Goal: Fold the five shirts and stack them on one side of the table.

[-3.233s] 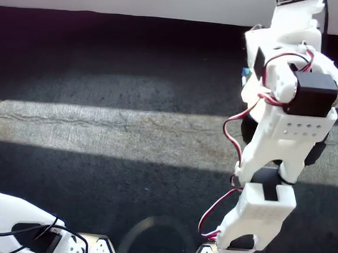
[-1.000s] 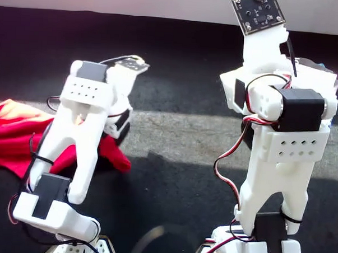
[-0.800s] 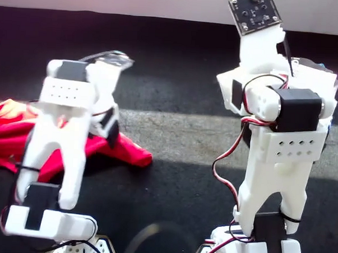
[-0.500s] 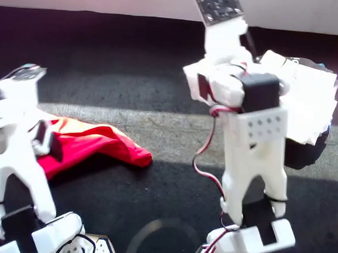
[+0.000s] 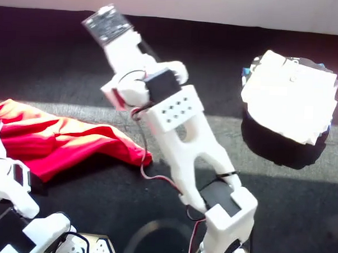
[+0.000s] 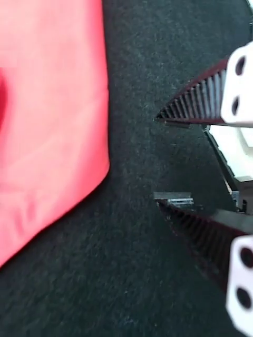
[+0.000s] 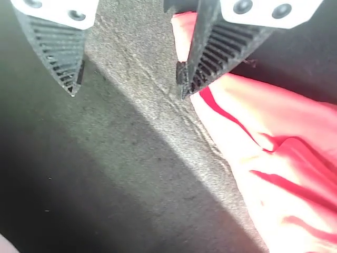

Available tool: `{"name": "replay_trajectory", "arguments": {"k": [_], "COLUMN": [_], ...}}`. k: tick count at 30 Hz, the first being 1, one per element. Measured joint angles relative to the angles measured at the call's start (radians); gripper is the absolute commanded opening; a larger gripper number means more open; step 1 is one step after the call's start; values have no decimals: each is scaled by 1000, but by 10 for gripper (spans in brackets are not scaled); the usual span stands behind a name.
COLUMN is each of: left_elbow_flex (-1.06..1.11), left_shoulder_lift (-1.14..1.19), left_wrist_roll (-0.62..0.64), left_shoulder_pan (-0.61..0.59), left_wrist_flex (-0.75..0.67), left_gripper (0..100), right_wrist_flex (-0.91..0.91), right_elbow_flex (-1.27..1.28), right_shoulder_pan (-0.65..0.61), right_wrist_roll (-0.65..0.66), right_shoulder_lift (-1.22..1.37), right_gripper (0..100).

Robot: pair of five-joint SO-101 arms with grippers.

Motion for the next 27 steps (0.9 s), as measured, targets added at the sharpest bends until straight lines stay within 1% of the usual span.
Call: {"name": "replay_trajectory", "arguments": {"k": [4,7,10,12,16,18,19,21,22,23,27], "left_elbow_flex": [9,12,12,12,9,9,9,9,9,9,11], "left_shoulder_lift": [25,52,89,118,164,173,175,175,175,175,176], "left_wrist_roll": [0,0,5,31,94,129,144,173,187,199,224], "left_shoulder_pan": [-8,-9,-5,15,89,121,133,158,172,186,212], "left_wrist_flex": [-120,-184,-218,-229,-235,-235,-235,-235,-235,-233,-230], "left_gripper": [207,207,207,207,205,171,136,30,0,19,9], "right_wrist_flex": [-48,-94,-141,-180,-279,-336,-361,-396,-408,-420,-480], "right_elbow_flex": [0,0,0,0,0,0,0,0,0,0,0], "right_shoulder_pan": [-87,-127,-153,-170,-196,-198,-198,-198,-198,-198,-198], "right_wrist_roll": [0,0,0,-2,-3,-3,-3,-3,-3,-3,-3], "right_shoulder_lift": [37,81,137,184,281,319,338,377,399,417,477], "right_gripper": [277,277,277,277,277,277,277,277,277,277,277]}}
